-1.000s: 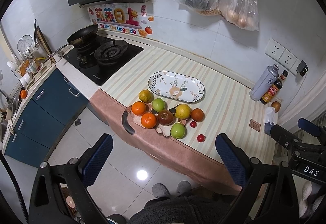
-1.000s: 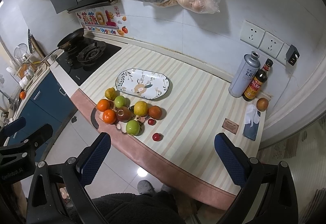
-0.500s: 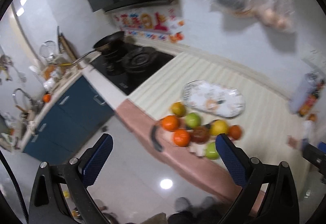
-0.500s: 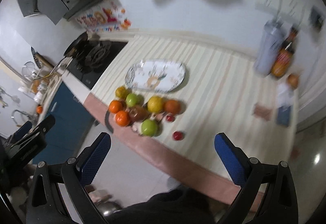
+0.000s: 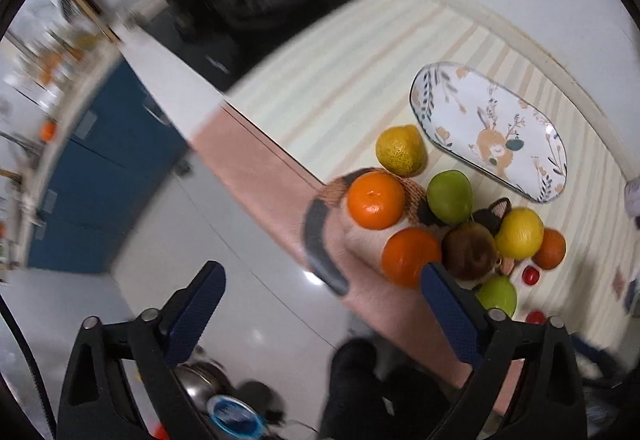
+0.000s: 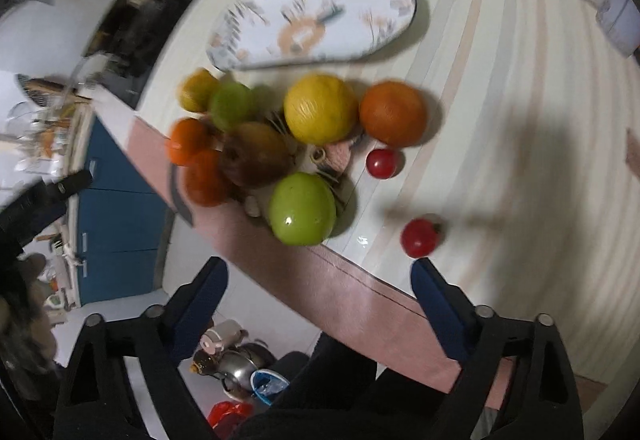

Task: Organize fruits
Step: 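Grasp a tangerine with the left gripper while the right gripper grasps a green apple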

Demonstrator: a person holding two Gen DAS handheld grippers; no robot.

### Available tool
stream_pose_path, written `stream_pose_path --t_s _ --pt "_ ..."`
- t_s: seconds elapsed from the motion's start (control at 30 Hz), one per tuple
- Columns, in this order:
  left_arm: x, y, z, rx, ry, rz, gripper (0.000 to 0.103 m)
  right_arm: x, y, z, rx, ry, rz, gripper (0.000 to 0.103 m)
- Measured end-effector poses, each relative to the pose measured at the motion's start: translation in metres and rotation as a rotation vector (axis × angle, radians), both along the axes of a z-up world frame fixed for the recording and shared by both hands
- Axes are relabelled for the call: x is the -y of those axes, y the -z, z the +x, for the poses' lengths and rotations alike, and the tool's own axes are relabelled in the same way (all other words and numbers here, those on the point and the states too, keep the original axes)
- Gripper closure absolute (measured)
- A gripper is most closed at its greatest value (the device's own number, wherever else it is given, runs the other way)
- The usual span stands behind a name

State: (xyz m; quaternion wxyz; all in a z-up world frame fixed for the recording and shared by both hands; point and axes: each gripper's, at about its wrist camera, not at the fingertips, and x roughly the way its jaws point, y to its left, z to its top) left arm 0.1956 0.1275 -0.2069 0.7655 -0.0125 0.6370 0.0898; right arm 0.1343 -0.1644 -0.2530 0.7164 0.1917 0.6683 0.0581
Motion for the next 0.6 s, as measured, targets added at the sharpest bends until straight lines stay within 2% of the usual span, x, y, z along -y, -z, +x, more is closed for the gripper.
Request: stream_pose_path --t_s 0.07,0.17,0.37,0.57,0.6 --pt "-0.009 0.020 0.019 -0.045 -0.002 -0.069 0.012 -0.010 0.019 0.009 -0.033 0.028 -0.007 0.019" --pt "-0.012 0.051 0.047 -0.107 0.018 -0.126 0.012 -0.022 0.035 0.019 -0.086 0.050 -0.019 0.021" --pt "0.001 0.097 0.078 -0.207 0.099 -0.156 0.012 -0.043 0.062 0.031 -0.142 0.049 -0.048 0.030" --pt "0.014 0.114 0.086 -0.242 0.143 -0.169 0.012 -0.059 0.079 0.031 -0.171 0.040 -0.052 0.043" --pt "0.016 0.115 0.085 -0.243 0.155 -0.168 0.015 -0.061 0.081 0.032 -0.172 0.039 -0.050 0.044"
